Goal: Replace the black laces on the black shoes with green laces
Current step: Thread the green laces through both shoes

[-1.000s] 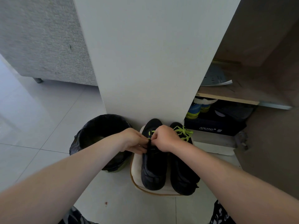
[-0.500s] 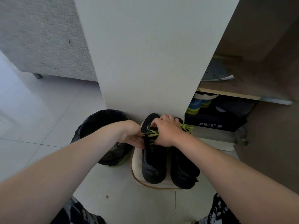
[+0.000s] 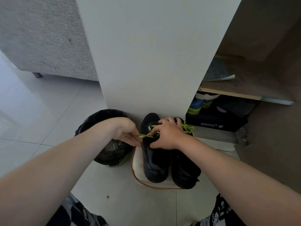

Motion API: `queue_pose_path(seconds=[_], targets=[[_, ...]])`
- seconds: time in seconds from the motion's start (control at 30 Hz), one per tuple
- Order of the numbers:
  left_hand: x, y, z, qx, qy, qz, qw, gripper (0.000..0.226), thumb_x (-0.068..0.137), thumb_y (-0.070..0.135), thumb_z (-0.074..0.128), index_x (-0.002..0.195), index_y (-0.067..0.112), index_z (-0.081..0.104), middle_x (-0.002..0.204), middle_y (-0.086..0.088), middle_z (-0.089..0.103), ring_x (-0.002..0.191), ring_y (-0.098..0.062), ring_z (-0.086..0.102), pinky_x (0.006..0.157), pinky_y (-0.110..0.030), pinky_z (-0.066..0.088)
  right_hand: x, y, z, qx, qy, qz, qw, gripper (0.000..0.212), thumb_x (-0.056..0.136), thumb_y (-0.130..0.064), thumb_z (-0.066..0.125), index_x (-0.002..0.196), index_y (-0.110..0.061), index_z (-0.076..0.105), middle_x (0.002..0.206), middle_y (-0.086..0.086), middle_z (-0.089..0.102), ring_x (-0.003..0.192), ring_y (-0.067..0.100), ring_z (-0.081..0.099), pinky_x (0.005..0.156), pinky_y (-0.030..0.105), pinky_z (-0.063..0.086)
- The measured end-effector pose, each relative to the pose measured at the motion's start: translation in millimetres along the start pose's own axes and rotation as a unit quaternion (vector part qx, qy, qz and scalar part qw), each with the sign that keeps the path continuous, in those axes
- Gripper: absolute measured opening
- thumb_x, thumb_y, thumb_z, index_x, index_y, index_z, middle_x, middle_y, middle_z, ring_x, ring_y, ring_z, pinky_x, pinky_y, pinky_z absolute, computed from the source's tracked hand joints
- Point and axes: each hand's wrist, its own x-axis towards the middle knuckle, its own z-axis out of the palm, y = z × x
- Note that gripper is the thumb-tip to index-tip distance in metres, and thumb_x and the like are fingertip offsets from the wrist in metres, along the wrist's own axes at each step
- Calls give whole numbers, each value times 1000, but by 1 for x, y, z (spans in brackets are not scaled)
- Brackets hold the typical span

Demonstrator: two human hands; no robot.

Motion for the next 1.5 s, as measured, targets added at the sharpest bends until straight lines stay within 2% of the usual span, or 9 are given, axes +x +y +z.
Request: queue_pose_path(seconds=[0.27,0.4,0.5,0.67,0.83,1.0,1.23,1.4,1.5], targets=[[-14,8,-5,-220,-5,131,967,28,103,-4,24,118,-8,48,114,-22,62,118,-38,55,98,-43,44,3,-6,-2,8,-18,14,1000,52,69,-65,72,117,-47,65,153,2,37,144,25,20,118,59,1],[-7,9,14,-325,3,176,929,32,103,0,23,85,5,48,73,-9,47,65,-22,50,81,-43,51,5,-5,-4,4,-21,27,999,50,65,-69,72,111,-49,67,149,1,41,142,25,24,117,59,4],[-8,6,3,105,143,232,956,29,102,7,33,77,17,45,74,0,45,64,-17,47,63,-30,45,5,-1,-4,-2,-31,30,999,49,63,-71,74,106,-49,69,145,0,45,140,26,26,116,60,5],[-24,12,-17,616,139,135,764,24,97,15,49,103,8,71,107,-7,70,106,-26,60,87,-32,44,8,14,-6,-5,-27,47,999,57,58,-83,70,102,-47,70,140,-2,49,137,25,30,115,55,14],[-31,12,-8,459,69,179,868,40,92,54,56,70,26,72,59,16,63,71,-1,57,72,-24,41,7,10,-3,-6,-11,27,1000,55,63,-76,73,107,-43,70,151,-2,40,142,23,25,117,53,12],[-17,13,5,165,95,285,939,28,88,23,63,65,13,51,62,-3,41,62,-15,39,63,-30,32,8,6,1,16,37,-7,999,57,63,-63,78,114,-45,62,158,2,28,146,24,15,117,54,10],[-12,15,14,-243,-3,265,933,26,94,4,44,69,9,48,57,-5,45,44,-15,49,66,-30,54,9,9,4,48,-17,4,999,39,69,-53,79,106,-51,68,163,1,22,151,27,3,119,59,-6],[-20,16,-12,245,201,289,903,20,84,13,56,64,12,52,48,5,47,49,-15,41,45,-23,30,10,9,2,57,-37,13,998,41,70,-54,79,109,-53,67,163,3,25,151,29,5,118,60,-3],[-32,17,-5,401,105,218,884,15,88,29,60,95,15,62,70,5,73,71,-13,60,59,-28,40,10,8,1,61,-39,11,997,41,69,-54,79,108,-54,67,162,3,26,151,27,7,118,60,-2]])
